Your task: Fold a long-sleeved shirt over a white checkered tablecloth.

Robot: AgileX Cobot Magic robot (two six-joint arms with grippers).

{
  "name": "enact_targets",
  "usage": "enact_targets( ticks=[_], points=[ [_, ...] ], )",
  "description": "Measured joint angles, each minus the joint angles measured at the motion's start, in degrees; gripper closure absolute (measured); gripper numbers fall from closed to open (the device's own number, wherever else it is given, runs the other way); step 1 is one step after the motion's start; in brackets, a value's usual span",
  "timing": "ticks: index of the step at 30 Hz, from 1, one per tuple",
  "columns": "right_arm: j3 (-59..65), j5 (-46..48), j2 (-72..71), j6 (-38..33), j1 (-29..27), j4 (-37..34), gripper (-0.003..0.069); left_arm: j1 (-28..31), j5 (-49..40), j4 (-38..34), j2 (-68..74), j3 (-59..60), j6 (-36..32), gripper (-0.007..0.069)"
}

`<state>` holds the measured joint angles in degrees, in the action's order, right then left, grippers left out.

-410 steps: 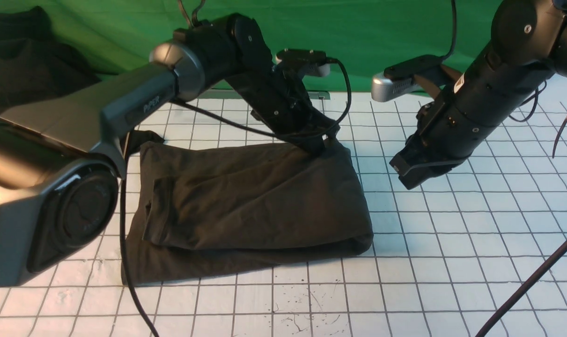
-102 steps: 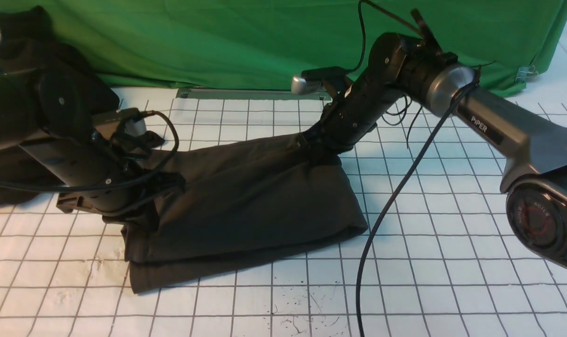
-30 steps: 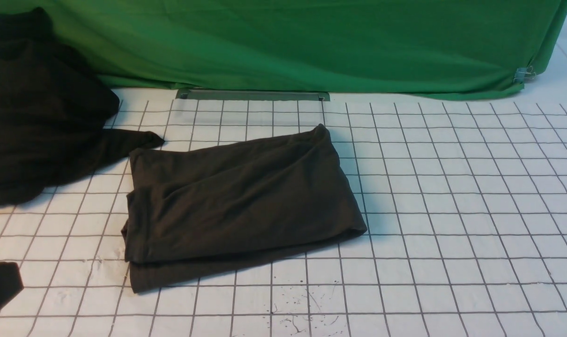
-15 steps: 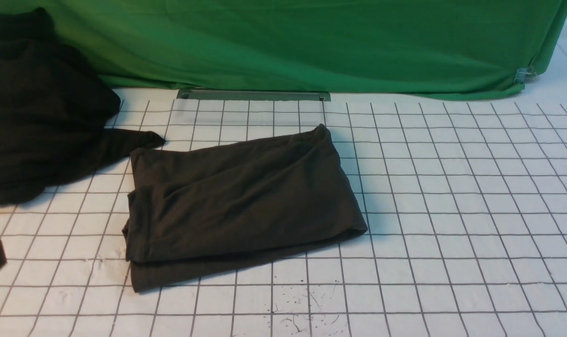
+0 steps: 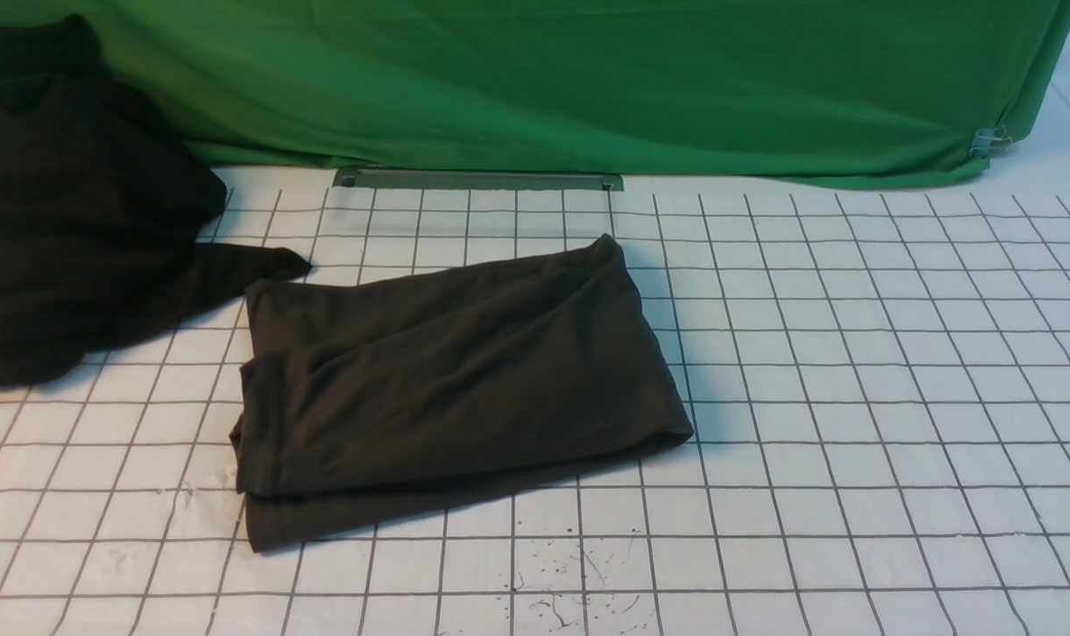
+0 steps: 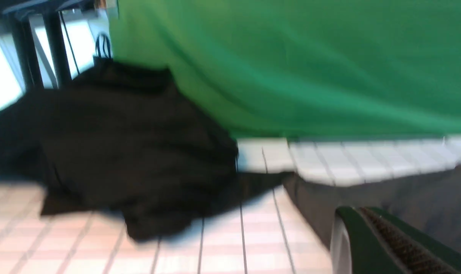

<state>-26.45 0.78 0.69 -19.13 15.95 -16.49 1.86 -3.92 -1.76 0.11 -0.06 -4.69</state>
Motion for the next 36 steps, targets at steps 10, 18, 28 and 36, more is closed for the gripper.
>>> enact_targets(
  ticks=[10, 18, 28, 36],
  points=[
    [0.0, -0.07, 0.0, 0.0, 0.0, 0.0, 0.0482, 0.0, -8.84, 0.05, -0.04, 0.48, 0.0, 0.0623],
    [0.0, -0.07, 0.0, -0.05, 0.0, 0.0, 0.046, 0.0, -8.84, 0.05, -0.04, 0.48, -0.02, 0.0623],
    [0.0, 0.03, 0.0, 0.01, 0.0, 0.0, 0.0438, 0.0, -8.84, 0.05, -0.04, 0.48, -0.02, 0.0623],
    [0.0, -0.02, 0.0, 0.01, 0.0, 0.0, 0.0426, 0.0, -8.84, 0.05, -0.04, 0.48, -0.18, 0.0623]
  ],
)
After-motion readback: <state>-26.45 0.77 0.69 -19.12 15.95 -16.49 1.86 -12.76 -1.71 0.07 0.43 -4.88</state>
